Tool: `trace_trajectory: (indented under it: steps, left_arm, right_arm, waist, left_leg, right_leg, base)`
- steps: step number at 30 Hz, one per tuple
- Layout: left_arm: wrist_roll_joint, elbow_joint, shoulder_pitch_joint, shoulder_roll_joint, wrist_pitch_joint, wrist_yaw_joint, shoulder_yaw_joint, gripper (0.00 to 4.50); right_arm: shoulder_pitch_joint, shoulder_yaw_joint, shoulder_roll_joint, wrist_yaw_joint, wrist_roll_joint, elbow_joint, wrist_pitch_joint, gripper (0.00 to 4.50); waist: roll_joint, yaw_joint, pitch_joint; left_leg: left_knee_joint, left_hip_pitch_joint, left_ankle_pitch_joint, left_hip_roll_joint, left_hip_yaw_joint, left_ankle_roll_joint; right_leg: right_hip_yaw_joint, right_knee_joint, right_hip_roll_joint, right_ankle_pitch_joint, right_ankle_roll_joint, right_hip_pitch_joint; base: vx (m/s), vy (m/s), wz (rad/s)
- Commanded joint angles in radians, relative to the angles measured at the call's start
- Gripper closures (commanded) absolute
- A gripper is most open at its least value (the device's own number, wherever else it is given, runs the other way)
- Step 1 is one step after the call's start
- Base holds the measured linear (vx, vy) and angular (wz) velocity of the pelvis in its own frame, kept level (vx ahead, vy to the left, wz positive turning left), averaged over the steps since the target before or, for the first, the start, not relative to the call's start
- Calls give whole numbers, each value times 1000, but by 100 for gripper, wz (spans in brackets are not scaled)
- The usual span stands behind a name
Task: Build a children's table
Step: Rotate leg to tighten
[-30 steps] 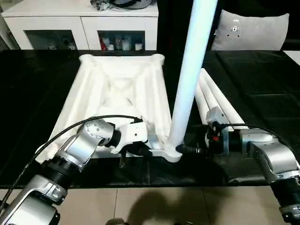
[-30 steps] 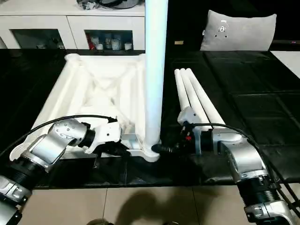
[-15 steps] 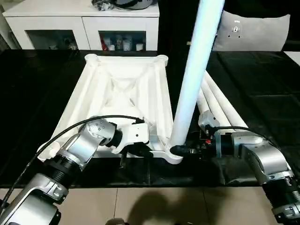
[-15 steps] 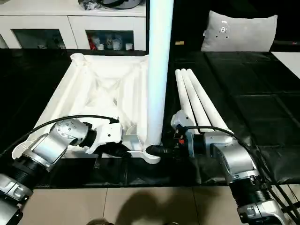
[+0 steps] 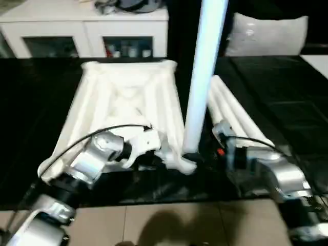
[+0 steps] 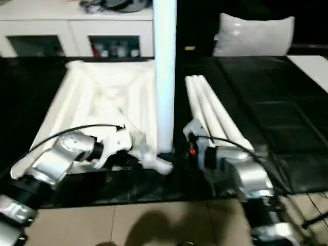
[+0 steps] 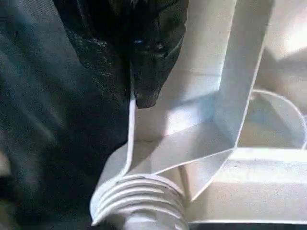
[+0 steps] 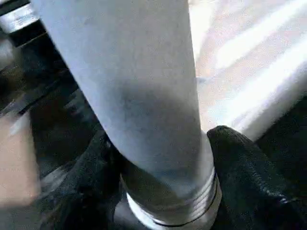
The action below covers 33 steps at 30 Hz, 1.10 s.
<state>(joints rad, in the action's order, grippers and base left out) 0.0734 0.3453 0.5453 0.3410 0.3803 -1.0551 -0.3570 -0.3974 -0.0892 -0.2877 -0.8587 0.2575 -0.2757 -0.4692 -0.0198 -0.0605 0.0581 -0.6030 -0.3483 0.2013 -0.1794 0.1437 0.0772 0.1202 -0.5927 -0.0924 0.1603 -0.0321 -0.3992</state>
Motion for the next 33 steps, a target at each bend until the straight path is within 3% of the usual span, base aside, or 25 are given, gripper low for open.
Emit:
trace_trajectory:
  steps: [1, 4, 9, 11, 13, 16, 19, 21, 22, 25, 27, 33]
  left_arm:
    - [-50, -21, 2, -66, 38, 63, 12, 450]
    - [-58, -8, 11, -127, 79, 154, 54, 450]
    - [-28, 34, 36, -248, 92, 359, 103, 450]
    - [-20, 33, 38, -262, 88, 376, 100, 450]
    - [1, 32, 38, -245, 55, 364, 79, 450]
    - [6, 26, 35, -220, 45, 341, 72, 450]
    - [4, 24, 33, -211, 47, 332, 73, 450]
    - [5, 24, 27, -179, 26, 294, 61, 450]
    - [5, 24, 27, -179, 26, 294, 61, 450]
    - [14, 8, 8, -116, -28, 203, 17, 450]
    - [19, 6, 3, -92, -50, 168, 2, 450]
    - [10, -1, -1, -13, -130, 26, -37, 450]
  right_arm:
    - [-27, 2, 41, 101, -15, -40, -14, 201]
    - [-45, 24, 77, 183, -30, -71, 2, 202]
    - [-75, 55, 136, 324, -57, -123, -3, 202]
    - [-76, 53, 139, 330, -65, -130, 5, 146]
    - [-62, 49, 131, 306, -63, -114, 13, 129]
    - [-48, 47, 113, 287, -69, -95, 26, 97]
    - [-43, 47, 105, 281, -68, -88, 33, 79]
    - [-22, 50, 75, 231, -51, -59, 49, 60]
    - [-22, 50, 75, 231, -51, -59, 49, 49]
    - [13, 41, 6, 107, -27, -16, 86, 37]
    - [24, 37, -28, 56, -21, -4, 97, 5]
    - [47, 4, -143, -125, -14, 36, 133, 5]
  waist:
    - [4, 2, -63]
    - [5, 17, -66]
    - [8, 19, -70]
    - [9, 15, -73]
    - [10, 8, -77]
    - [5, 4, -77]
    - [4, 7, -75]
    - [-4, 5, -74]
    - [-2, 3, -73]
    - [-8, -1, -75]
    - [0, -2, -75]
    - [-3, -17, -72]
  left_leg:
    - [74, -14, 231, -30, -6, -10]
    - [72, -13, 224, -29, -4, -31]
    - [71, -16, 174, -30, -1, -57]
    - [68, -18, 153, -28, 0, -64]
    - [69, -22, 104, -29, 2, -88]
    - [70, -18, 103, -33, 2, -97]
    - [72, -18, 130, -32, 3, -90]
    - [72, -15, 147, -32, 3, -86]
    - [73, -16, 150, -33, 2, -87]
    - [74, -16, 159, -34, 0, -87]
    - [74, -18, 154, -37, 0, -91]
    - [74, -13, 156, -40, 2, -100]
  right_leg:
    - [-38, 106, -64, 543, -66, 59]
    - [-39, 108, -61, 499, -73, 57]
    - [-44, 97, -57, 413, -109, 57]
    - [-44, 96, -59, 401, -107, 62]
    - [-47, 89, -58, 340, -113, 65]
    - [-49, 85, -57, 296, -133, 63]
    - [-48, 88, -58, 323, -134, 64]
    - [-48, 93, -58, 350, -124, 63]
    - [-47, 95, -59, 355, -118, 63]
    - [-47, 92, -58, 331, -126, 64]
    - [-49, 88, -59, 317, -132, 65]
    - [-51, 90, -61, 337, -135, 60]
  base:
    - [0, 0, 0]
    - [0, 0, 0]
    - [0, 0, 0]
    - [0, 0, 0]
    - [0, 0, 0]
    - [0, 0, 0]
    - [0, 0, 0]
    - [0, 0, 0]
    - [0, 0, 0]
    - [0, 0, 0]
    - [0, 0, 0]
    - [0, 0, 0]
